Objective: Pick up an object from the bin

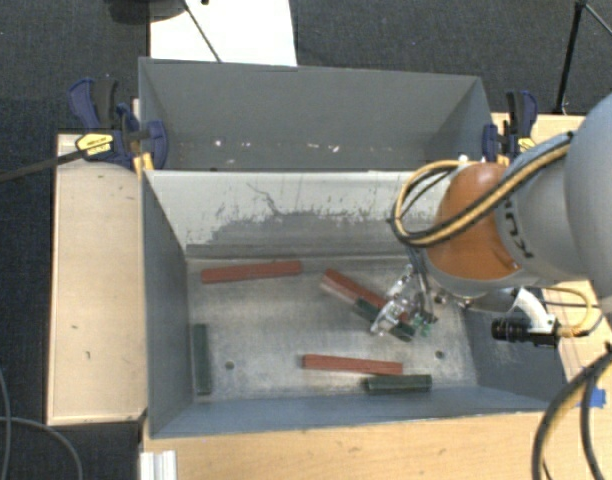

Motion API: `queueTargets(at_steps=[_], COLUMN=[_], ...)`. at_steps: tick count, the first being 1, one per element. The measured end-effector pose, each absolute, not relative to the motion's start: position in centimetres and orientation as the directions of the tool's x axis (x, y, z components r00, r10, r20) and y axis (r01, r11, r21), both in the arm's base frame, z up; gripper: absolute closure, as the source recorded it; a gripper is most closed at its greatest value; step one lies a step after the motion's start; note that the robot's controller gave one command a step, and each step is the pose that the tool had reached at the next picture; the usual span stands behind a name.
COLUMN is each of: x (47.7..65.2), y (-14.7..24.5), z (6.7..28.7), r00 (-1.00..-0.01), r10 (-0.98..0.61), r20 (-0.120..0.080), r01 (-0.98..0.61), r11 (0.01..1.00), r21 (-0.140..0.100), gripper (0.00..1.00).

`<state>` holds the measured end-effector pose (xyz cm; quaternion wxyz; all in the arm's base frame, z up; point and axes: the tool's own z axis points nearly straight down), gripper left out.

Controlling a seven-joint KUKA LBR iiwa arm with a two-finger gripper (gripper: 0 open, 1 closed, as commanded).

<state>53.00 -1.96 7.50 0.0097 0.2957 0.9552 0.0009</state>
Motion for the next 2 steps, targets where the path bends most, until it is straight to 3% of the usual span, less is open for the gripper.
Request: queueTargets(at_steps=[1, 2], x=[52.8, 52.4], y=[-1.9, -1.9], z=[7.9, 9.9], r00=[-0.826, -0.827], r10=[0.564, 0.563], r20=[-0.009, 0.004], r01=[0.564, 0.563], r11=[0.826, 0.827], r21=[0.003, -0.003], gripper=[1.00, 1.00])
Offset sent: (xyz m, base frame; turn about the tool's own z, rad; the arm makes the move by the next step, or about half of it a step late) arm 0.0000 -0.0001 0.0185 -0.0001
